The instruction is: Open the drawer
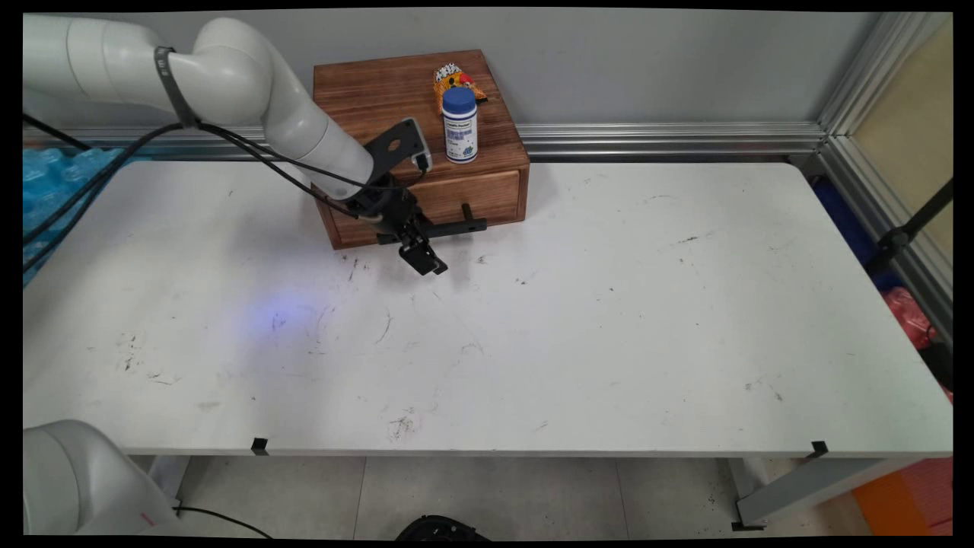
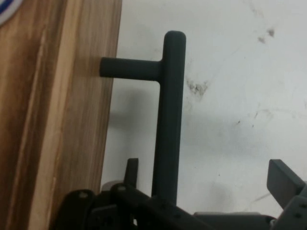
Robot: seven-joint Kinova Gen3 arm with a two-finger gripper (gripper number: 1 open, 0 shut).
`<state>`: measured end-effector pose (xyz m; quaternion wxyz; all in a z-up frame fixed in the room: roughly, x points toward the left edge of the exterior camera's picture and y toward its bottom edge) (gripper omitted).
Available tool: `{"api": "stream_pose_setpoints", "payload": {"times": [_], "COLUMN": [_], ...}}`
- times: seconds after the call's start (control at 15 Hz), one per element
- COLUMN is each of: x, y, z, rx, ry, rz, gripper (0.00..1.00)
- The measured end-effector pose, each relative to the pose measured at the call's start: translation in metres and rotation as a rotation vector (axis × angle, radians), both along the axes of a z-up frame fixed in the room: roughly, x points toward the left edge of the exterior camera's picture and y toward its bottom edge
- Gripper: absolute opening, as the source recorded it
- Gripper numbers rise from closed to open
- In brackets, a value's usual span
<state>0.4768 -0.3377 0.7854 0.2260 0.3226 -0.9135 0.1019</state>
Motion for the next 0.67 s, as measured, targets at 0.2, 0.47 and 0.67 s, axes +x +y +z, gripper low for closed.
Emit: {"api": "stream_pose_setpoints", "payload": {"times": [0.2, 0.47, 0.67], "x": [-0.0014, -0.0045, -0.0078], "y": [-0.0009, 0.0009, 0.0049], "z": [-0.0036, -0.0068, -0.0083], "rx": [0.008, 0.02, 0.03], "ry": [-0.005, -0.007, -0.006], "rz": [-0.008, -0.022, -0.034], "gripper": [1.0, 1.0, 1.0]}}
